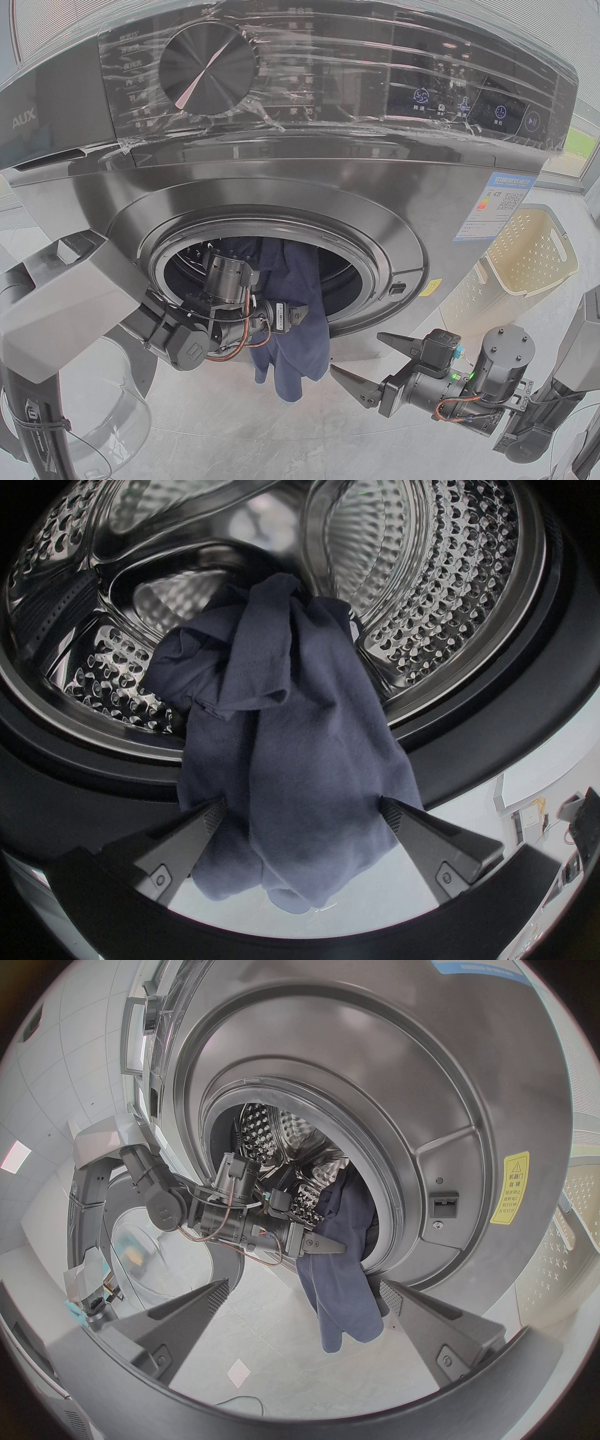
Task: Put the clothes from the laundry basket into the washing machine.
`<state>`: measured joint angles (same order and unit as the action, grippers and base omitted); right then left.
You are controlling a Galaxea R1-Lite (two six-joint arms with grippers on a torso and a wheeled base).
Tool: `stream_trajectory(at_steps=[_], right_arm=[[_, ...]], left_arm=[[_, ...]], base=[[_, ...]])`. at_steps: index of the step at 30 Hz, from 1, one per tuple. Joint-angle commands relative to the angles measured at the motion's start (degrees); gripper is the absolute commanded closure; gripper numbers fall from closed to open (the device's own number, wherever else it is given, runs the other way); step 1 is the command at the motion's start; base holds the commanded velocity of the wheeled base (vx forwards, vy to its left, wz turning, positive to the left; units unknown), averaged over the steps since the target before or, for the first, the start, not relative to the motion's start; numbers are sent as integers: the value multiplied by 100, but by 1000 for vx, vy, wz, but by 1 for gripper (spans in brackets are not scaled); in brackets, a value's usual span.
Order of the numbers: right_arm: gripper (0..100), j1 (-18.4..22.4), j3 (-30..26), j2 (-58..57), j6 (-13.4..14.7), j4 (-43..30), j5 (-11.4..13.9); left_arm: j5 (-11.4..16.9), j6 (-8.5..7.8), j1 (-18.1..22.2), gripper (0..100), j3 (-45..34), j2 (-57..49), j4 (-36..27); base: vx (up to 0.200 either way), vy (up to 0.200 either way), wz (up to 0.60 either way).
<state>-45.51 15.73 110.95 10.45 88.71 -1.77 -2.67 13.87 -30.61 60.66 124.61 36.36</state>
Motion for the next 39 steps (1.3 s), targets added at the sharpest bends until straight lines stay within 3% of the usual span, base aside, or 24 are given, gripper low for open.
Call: stream_trajectory(at_steps=[1,5,6,19,23,28,34,39], right_arm=[[0,-2,1,6,1,6,1],[0,-2,1,6,1,6,1],[0,-2,1,-3,1,-3,1],[0,-2,1,-3,1,6,1],[0,-2,9,-3,1,6,1],[0,-2,9,-3,1,6,1],[0,-2,9,-3,1,6,1],[0,-2,9,-3,1,6,1]], left_arm=[[-14,-25,55,0,86,239,37],[-32,-60,117,0,209,318,46],[-23,-60,126,100,236,327,46],[-32,45,73,100,684,476,292],[-85,212,73,100,904,617,705],[-419,239,126,100,1554,986,1373],[-471,247,187,100,2319,1302,1786],[-709,247,293,100,2872,1487,1936]], base=[[0,0,0],[0,0,0],[0,0,0],[0,0,0],[0,0,0],[0,0,0],[0,0,0],[0,0,0]])
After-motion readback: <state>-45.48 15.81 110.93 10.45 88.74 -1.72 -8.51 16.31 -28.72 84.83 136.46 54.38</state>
